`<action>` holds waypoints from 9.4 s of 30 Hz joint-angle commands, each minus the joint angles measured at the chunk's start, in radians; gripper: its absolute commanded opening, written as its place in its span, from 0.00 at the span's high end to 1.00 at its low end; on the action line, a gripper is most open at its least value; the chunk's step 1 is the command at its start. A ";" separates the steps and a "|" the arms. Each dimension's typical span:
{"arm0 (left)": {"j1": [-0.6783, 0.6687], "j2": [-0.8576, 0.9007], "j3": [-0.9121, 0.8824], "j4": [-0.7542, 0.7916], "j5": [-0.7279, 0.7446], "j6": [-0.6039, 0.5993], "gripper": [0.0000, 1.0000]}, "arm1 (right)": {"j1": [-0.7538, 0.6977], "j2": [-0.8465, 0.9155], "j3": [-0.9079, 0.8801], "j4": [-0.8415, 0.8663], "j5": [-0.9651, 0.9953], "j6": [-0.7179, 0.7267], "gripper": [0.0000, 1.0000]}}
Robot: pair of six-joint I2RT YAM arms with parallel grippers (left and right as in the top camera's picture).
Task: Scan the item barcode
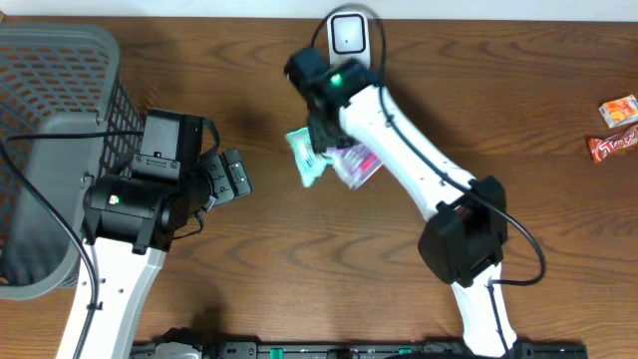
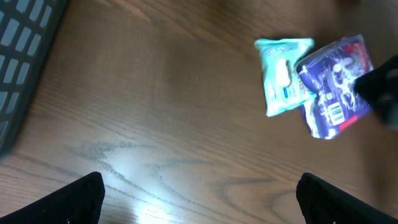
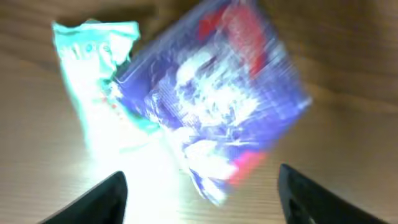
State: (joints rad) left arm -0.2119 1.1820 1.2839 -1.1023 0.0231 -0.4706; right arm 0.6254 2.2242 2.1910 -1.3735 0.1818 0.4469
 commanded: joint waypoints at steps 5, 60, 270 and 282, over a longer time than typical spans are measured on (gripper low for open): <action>0.004 0.002 -0.005 -0.005 -0.009 0.006 0.02 | -0.105 -0.020 0.105 -0.097 -0.121 -0.114 0.14; 0.004 0.002 -0.005 -0.005 -0.009 0.006 0.02 | -0.398 -0.161 -0.401 0.416 -0.482 -0.264 0.99; 0.004 0.002 -0.005 -0.005 -0.009 0.006 0.02 | -0.024 0.098 -0.277 0.426 -0.531 -0.181 0.37; 0.004 0.002 -0.005 -0.005 -0.009 0.006 0.02 | -0.050 -0.006 -0.257 0.380 -0.276 -0.171 0.99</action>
State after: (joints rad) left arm -0.2119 1.1824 1.2839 -1.1027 0.0231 -0.4706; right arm 0.5945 2.3032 1.9049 -0.9810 -0.2642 0.2771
